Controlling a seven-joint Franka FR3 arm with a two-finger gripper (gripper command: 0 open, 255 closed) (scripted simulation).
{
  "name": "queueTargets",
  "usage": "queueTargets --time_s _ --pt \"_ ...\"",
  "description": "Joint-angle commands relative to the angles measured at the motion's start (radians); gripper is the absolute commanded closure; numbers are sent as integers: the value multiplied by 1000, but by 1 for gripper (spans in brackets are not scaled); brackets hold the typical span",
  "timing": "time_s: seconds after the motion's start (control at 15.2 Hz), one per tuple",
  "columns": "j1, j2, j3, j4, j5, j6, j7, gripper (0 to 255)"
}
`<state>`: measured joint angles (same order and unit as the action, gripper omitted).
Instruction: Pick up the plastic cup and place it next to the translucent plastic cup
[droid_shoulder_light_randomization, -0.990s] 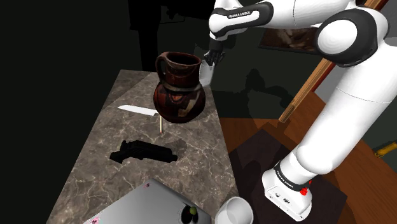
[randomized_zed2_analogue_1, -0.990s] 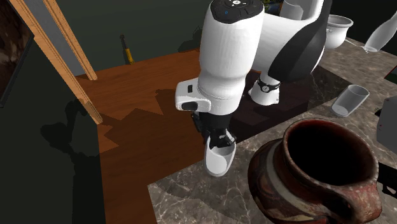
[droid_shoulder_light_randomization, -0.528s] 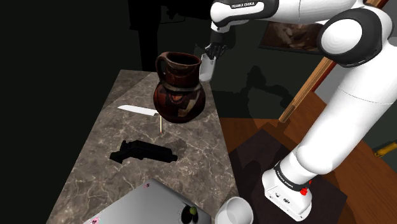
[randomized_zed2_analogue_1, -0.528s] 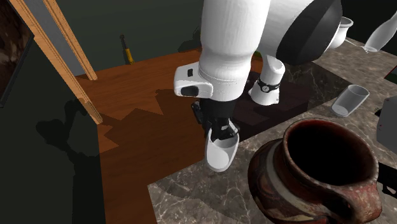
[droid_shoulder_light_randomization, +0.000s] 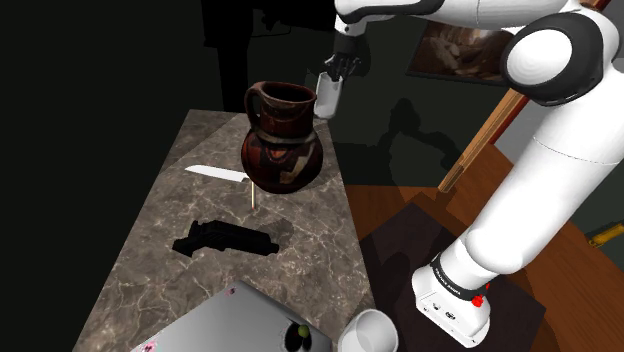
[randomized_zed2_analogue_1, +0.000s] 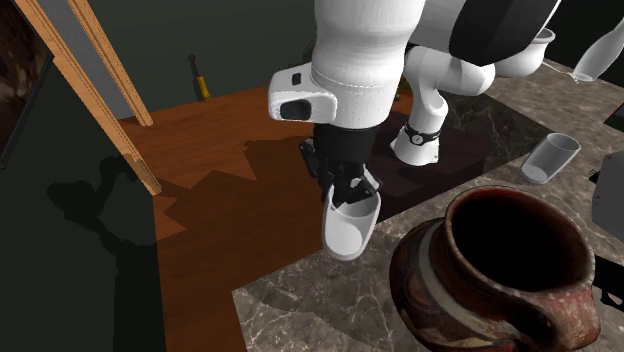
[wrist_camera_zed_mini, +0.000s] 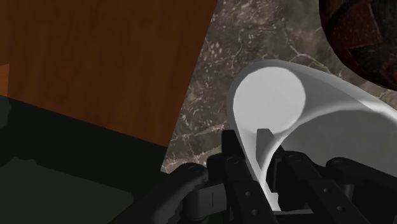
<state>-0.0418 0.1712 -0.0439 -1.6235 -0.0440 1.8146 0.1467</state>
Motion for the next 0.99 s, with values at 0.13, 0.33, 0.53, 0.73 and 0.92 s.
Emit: queueTargets --time_s 0.13,0.33,0.53,0.73,0.92 --pt "0 2 0 60 1 -57 -3 255" --pt "0 6 0 105 1 -99 -5 255" --pt "0 12 0 154 2 -141 -7 255" --pt "10 -19 6 128 -1 -147 10 255" --pt "39 -114 28 6 -7 -123 61 255"
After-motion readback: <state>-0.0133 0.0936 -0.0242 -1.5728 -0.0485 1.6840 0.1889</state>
